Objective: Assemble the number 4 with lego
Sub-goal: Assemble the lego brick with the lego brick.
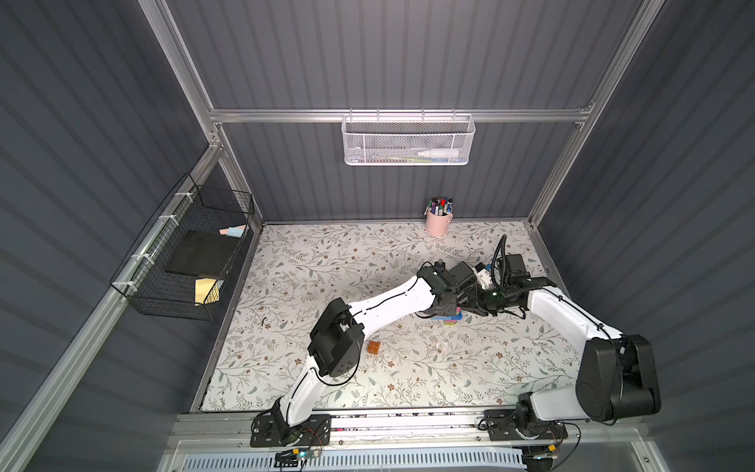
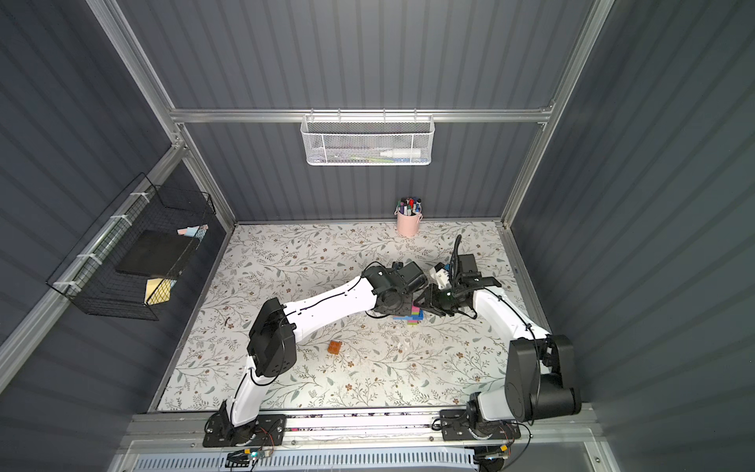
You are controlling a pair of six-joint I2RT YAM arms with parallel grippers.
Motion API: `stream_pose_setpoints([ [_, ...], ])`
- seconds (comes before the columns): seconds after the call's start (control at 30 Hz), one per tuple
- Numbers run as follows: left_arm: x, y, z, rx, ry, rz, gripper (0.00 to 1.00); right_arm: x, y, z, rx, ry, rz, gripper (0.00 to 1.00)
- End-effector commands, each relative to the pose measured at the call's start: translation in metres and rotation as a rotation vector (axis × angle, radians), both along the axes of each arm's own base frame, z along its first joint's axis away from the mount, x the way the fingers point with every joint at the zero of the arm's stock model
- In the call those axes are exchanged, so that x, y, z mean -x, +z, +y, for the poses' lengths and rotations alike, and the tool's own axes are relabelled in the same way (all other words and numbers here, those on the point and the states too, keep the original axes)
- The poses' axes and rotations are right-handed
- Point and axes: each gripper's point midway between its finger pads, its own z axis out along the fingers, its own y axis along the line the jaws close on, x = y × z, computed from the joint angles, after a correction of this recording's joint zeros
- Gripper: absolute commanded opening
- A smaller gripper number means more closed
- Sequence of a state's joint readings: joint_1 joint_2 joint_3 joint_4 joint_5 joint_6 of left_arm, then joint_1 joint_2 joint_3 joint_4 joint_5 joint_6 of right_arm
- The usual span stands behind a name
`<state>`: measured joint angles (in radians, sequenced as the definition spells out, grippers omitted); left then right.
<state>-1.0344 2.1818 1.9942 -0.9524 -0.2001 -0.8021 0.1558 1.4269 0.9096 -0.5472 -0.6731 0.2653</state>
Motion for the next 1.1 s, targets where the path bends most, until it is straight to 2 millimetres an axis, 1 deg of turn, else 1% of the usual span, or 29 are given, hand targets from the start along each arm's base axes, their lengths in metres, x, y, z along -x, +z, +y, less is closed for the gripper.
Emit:
stream_pose_setpoints([
  [0.0,0.003,-0.008,0.001,-0.037,-0.023,0.022,0.27,0.028,-0.039,-0.014,0.111,-0.003,0.152,0.29],
  [0.23,0.004,-0.018,0.004,-0.063,-0.021,0.045,0.25,0.029,-0.04,-0.015,0.117,-0.004,0.154,0.3],
  [0.53,0.009,-0.033,-0.001,-0.063,-0.035,0.091,0.24,0.029,-0.04,-0.015,0.12,-0.005,0.152,0.29],
  [0.8,0.01,-0.033,0.003,-0.075,-0.033,0.091,0.23,0.03,-0.039,-0.016,0.122,-0.006,0.151,0.29],
  [1.07,0.01,-0.035,0.014,-0.096,-0.016,0.086,0.22,0.029,-0.04,-0.017,0.127,-0.008,0.15,0.29],
])
